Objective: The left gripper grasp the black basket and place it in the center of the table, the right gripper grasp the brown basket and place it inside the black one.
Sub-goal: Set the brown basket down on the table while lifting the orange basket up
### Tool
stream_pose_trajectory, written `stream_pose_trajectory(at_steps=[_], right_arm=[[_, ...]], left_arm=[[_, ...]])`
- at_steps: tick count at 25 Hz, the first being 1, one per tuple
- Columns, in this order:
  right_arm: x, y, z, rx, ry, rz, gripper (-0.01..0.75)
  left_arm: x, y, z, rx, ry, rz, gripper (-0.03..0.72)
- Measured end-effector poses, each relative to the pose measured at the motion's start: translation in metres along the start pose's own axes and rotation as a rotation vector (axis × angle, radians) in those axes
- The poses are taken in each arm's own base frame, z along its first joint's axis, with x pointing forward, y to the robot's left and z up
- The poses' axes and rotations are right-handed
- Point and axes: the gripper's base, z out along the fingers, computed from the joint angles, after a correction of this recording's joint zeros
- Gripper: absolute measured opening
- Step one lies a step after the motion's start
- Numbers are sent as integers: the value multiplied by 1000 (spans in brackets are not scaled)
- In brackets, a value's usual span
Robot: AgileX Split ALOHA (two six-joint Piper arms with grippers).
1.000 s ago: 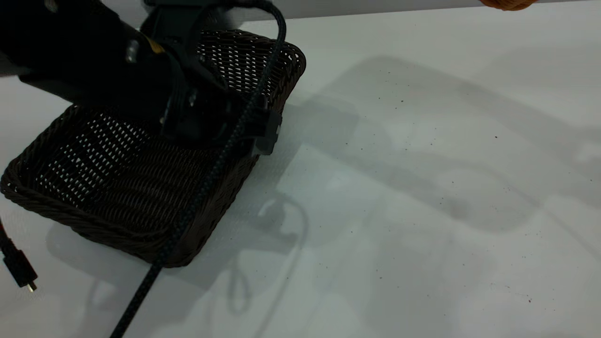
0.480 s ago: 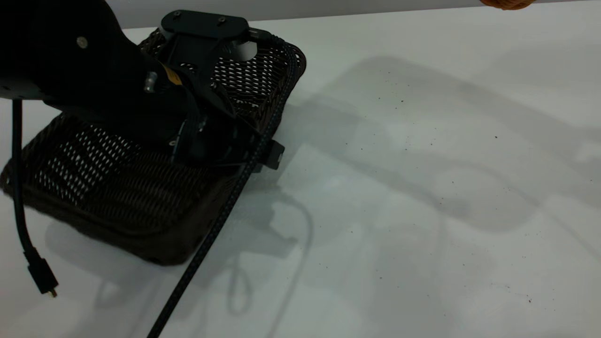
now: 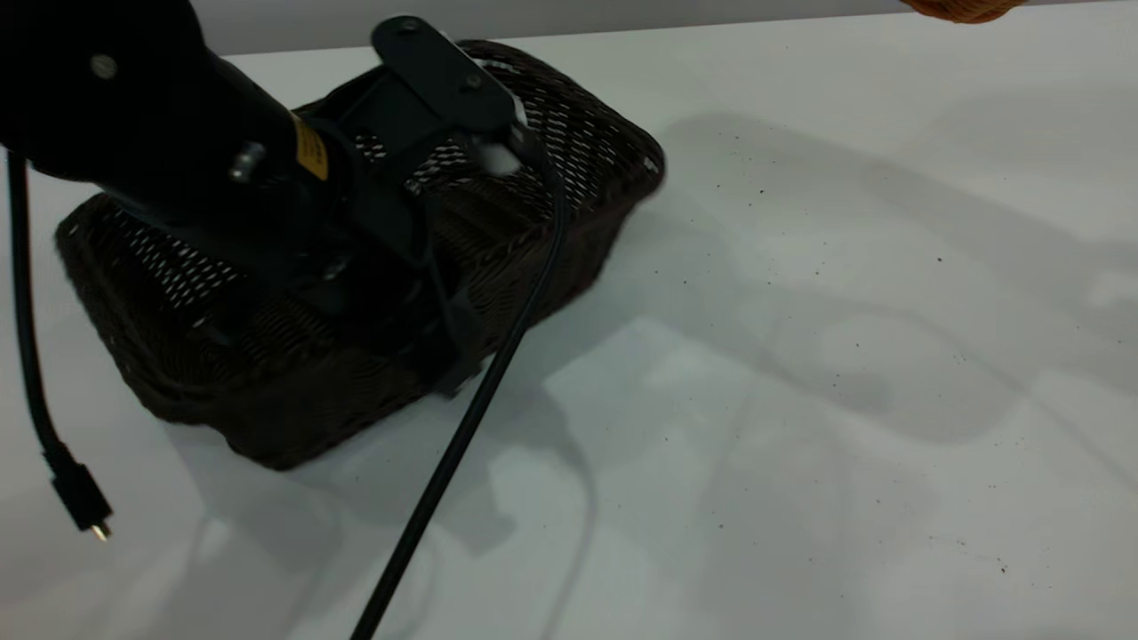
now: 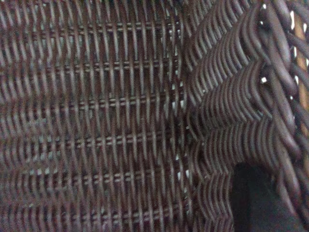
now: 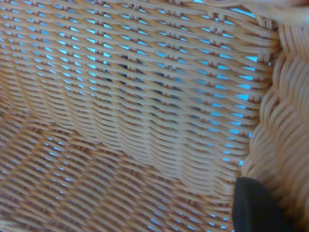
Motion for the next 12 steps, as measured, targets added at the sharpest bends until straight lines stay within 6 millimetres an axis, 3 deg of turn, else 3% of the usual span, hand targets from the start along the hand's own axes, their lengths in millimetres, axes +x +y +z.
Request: stream_pose_trajectory(at_steps=[8, 12], right_arm=[[0, 0, 0, -3, 1, -36, 111], [0, 1, 0, -9, -3, -36, 111]], left_arm=[[1, -2, -6, 3, 34, 262, 113], [0, -16, -7, 43, 70, 375, 112]])
